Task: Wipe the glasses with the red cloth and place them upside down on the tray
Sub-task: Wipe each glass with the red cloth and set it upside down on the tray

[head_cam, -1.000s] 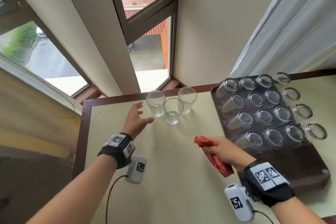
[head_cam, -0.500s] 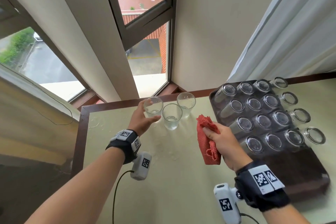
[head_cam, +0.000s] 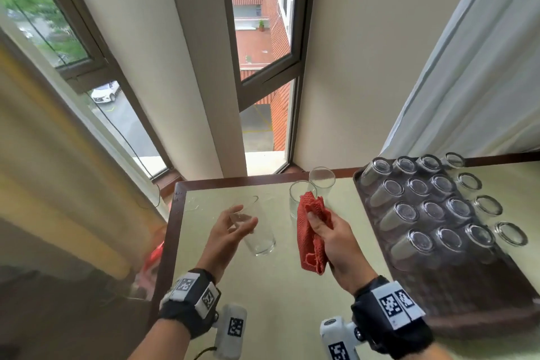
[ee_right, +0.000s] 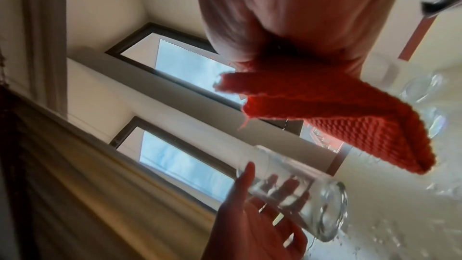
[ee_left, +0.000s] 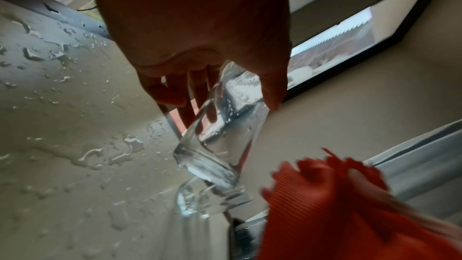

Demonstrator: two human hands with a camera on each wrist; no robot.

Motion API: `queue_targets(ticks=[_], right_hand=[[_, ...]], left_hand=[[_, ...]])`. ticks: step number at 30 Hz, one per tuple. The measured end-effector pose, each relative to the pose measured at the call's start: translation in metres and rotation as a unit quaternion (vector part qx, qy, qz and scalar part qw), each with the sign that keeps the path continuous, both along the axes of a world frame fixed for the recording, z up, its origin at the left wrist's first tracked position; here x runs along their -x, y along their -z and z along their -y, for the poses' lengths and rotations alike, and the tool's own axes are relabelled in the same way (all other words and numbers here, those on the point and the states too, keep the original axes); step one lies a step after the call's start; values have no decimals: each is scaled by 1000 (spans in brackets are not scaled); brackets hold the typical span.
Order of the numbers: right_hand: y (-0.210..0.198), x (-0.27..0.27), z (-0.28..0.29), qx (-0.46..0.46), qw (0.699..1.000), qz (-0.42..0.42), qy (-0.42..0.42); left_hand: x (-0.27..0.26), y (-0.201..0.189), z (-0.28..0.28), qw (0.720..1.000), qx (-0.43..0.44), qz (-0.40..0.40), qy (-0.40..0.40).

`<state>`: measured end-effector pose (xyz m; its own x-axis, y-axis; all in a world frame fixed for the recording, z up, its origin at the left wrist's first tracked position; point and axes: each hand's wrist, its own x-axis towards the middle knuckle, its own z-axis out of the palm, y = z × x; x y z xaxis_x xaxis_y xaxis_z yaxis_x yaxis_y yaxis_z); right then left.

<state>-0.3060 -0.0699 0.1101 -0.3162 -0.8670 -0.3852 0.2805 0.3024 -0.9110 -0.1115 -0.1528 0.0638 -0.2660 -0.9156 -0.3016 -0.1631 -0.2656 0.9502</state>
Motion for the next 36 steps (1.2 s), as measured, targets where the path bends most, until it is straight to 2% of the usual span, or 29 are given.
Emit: queue_targets(ticks=[4, 9, 16, 22, 28, 31, 36], right_hand=[[-21, -45, -12, 20, 998, -19, -59], [-29, -92, -31, 84, 987, -60, -123], [-21, -129, -46, 166, 968, -131, -137], [-29, -116, -36, 198, 961, -178, -79], [-52, -81, -21, 210, 965, -150, -48], [-49, -65, -19, 206, 959, -182, -66], [-41, -53, -31, 237, 925, -275, -116]], left_hand=[[-14, -25, -39, 999, 18, -40, -6], [-28, -47, -77, 996, 38, -79, -23], [-32, -62, -106, 988, 8, -150, -34], [-18, -72, -112, 989, 23, -143, -14], [16, -85, -111, 990, 37, -135, -20], [37, -93, -111, 988, 36, -144, -44], [54, -103, -99, 978, 45, -165, -123]])
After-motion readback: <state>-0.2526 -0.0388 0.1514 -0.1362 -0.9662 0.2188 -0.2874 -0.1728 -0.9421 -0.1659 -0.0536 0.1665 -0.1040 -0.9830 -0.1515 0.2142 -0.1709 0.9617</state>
